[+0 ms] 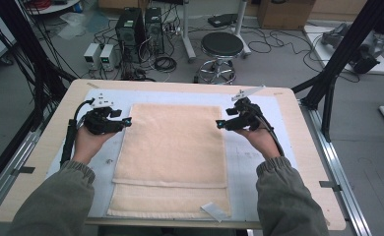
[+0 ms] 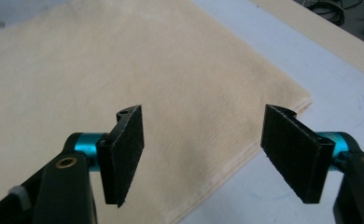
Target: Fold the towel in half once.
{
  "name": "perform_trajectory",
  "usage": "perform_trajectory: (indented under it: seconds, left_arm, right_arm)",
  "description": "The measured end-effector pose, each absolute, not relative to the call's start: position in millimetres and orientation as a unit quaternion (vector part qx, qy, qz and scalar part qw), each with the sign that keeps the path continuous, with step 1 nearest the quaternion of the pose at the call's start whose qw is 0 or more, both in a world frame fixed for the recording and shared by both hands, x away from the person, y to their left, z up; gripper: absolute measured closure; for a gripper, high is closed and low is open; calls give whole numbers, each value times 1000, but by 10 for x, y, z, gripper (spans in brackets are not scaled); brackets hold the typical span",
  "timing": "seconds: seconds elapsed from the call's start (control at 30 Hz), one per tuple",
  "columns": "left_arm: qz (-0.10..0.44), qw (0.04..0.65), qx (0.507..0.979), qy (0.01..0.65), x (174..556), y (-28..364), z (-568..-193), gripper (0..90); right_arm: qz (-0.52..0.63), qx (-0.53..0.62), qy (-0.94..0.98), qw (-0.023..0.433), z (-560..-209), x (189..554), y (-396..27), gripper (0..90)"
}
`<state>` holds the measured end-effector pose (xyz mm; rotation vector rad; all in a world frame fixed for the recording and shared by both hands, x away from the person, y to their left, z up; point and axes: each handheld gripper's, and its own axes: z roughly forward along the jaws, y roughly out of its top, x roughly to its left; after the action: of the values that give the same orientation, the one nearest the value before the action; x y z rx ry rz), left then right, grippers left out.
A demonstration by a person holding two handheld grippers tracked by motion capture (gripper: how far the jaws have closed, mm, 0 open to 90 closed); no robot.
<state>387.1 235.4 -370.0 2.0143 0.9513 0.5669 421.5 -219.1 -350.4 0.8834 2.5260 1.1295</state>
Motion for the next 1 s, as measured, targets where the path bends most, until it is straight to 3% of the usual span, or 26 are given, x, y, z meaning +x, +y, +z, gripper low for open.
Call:
perform_trajectory:
  seconds: [0.43, 0.5, 1.0]
  left_arm:
    - [215, 421, 812, 343, 3170, 2455, -3889, 378]
    - [206, 421, 816, 337, 3088, 2442, -3926, 368]
    - [188, 411, 823, 344, 2795, 2364, -4159, 233]
  right_arm:
    - [397, 253, 873, 129, -3693, 3453, -2170, 268]
    - [382, 255, 879, 128, -3726, 3391, -2131, 202]
    - [415, 256, 864, 126, -4160, 3088, -2179, 219]
